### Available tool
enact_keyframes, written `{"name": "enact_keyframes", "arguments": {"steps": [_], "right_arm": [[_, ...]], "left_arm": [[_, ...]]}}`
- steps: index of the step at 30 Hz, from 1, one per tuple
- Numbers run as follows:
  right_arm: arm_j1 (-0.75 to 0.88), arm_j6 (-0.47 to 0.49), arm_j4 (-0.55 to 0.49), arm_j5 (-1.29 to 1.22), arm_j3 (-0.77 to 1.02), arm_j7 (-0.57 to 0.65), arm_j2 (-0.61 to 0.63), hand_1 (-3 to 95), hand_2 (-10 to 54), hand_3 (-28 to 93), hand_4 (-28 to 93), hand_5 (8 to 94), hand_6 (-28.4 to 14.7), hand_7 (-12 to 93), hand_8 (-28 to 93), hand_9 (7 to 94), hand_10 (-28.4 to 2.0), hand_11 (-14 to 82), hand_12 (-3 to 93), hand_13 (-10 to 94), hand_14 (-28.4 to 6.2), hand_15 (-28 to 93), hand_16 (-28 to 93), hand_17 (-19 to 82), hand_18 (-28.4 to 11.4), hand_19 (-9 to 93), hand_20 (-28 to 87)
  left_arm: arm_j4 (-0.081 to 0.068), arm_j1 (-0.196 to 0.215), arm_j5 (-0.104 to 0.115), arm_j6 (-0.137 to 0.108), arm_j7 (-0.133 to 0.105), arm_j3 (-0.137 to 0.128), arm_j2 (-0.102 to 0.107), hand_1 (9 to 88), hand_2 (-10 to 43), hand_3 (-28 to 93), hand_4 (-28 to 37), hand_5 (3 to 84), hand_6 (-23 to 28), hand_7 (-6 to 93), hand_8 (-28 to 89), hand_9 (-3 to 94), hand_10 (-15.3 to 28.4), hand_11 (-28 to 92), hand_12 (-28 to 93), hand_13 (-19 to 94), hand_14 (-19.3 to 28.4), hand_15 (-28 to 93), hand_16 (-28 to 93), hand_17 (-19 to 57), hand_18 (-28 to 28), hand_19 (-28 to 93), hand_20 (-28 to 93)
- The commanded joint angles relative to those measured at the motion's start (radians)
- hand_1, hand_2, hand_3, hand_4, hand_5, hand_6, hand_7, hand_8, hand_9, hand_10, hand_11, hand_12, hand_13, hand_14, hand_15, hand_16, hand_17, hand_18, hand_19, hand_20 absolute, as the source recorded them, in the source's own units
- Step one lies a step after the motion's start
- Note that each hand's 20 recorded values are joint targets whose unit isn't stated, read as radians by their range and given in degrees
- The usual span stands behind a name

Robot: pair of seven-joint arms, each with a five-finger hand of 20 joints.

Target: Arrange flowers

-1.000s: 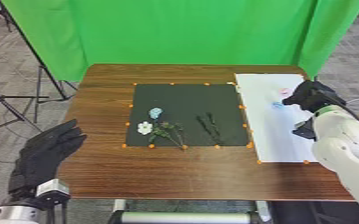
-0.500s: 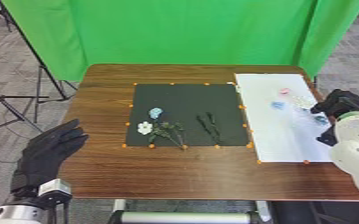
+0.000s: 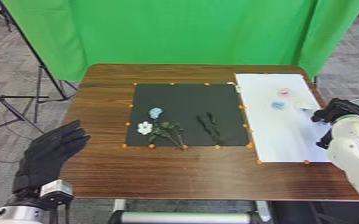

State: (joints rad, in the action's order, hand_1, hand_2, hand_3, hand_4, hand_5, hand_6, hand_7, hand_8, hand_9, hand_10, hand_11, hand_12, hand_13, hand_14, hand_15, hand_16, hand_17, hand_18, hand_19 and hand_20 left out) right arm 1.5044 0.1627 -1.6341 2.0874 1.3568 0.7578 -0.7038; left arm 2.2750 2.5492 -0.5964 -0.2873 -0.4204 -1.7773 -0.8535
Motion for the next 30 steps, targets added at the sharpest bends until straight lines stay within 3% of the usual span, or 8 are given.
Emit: {"name": "enact_keyframes", "arguments": {"steps": [1, 9, 11, 13, 16, 21, 30], "right_arm": [[0.024, 0.014, 0.010, 0.021, 0.004, 0.017, -0.019, 29.4, -6.5, 85, -28, 53.0, -7.6, 17, -12, 50.9, -20.3, 28.6, 17.6, 45, -17.3, 78, 15, 14, -25.7, 76, 39], [0.011, -0.039, 0.029, 0.038, -0.043, 0.020, -0.040, 35.5, -6.1, 84, -28, 60.3, -3.8, 20, -14, 62.3, -15.1, 31.3, 17.7, 52, -13.5, 75, 18, 17, -24.8, 77, 38], [0.000, -0.073, 0.040, 0.065, -0.070, 0.023, -0.037, 37.2, -5.6, 83, -28, 65.5, -1.9, 21, -14, 67.5, -13.3, 32.4, 17.8, 56, -11.9, 74, 18, 18, -24.2, 77, 38], [-0.004, -0.106, 0.046, 0.087, -0.088, 0.011, -0.033, 42.3, -6.8, 79, -28, 68.7, -1.3, 23, -5, 71.6, -11.1, 29.9, 22.2, 58, -10.7, 73, 19, 19, -23.9, 78, 38], [-0.004, -0.168, 0.047, 0.110, -0.113, 0.012, -0.018, 47.8, -7.5, 74, -28, 73.8, 0.1, 25, -3, 78.9, -8.3, 24.4, 29.4, 63, -8.3, 70, 24, 21, -23.5, 79, 37], [-0.016, -0.157, 0.043, 0.134, -0.126, 0.011, -0.014, 51.4, -7.6, 74, -28, 80.4, 1.1, 24, 0, 85.0, -7.7, 25.8, 33.3, 67, -7.3, 69, 29, 23, -23.2, 81, 36], [-0.034, -0.174, 0.015, 0.124, -0.141, 0.018, -0.010, 54.3, -9.2, 74, -28, 83.2, -0.1, 21, 2, 87.5, -6.1, 25.2, 38.0, 70, -6.3, 69, 31, 24, -24.4, 81, 37]], "left_arm": [[0.000, 0.016, 0.012, -0.011, -0.010, -0.001, -0.001, 27.2, 4.9, 83, -12.1, 45.6, 13.6, 12.5, -8, 37.9, 22.4, 34, 9, 27, 28.4, 57, -12, -9.5, 21.4, 57, 12], [-0.002, 0.005, 0.005, -0.002, 0.003, 0.002, -0.007, 27.3, 5.0, 83, -12.3, 45.6, 13.7, 12.4, -8, 37.9, 22.4, 34, 9, 27, 28.4, 57, -12, -9.6, 21.4, 57, 12], [-0.004, -0.003, 0.003, -0.001, 0.006, 0.004, -0.007, 27.3, 5.0, 83, -12.3, 45.6, 13.7, 12.5, -8, 37.9, 22.4, 34, 9, 27, 28.4, 57, -12, -9.6, 21.4, 57, 12], [-0.003, -0.002, 0.005, -0.005, 0.003, 0.006, -0.005, 27.3, 5.0, 83, -12.2, 45.7, 13.7, 12.4, -8, 37.9, 22.4, 34, 9, 27, 28.4, 57, -12, -9.6, 21.4, 57, 12], [-0.004, -0.003, -0.001, 0.003, 0.014, 0.002, -0.013, 27.2, 5.0, 83, -12.2, 45.6, 13.7, 12.5, -8, 37.9, 22.3, 34, 9, 27, 28.4, 57, -12, -9.6, 21.4, 57, 12], [-0.001, 0.003, -0.002, 0.003, 0.016, -0.002, -0.018, 27.2, 5.0, 83, -12.2, 45.6, 13.7, 12.4, -8, 37.8, 22.3, 34, 9, 27, 28.4, 57, -12, -9.6, 21.4, 57, 12], [0.003, 0.011, -0.004, 0.002, 0.019, -0.008, -0.020, 27.2, 5.0, 83, -12.2, 45.6, 13.7, 12.3, -8, 37.8, 22.3, 34, 9, 27, 28.3, 57, -12, -9.7, 21.4, 57, 12]]}}
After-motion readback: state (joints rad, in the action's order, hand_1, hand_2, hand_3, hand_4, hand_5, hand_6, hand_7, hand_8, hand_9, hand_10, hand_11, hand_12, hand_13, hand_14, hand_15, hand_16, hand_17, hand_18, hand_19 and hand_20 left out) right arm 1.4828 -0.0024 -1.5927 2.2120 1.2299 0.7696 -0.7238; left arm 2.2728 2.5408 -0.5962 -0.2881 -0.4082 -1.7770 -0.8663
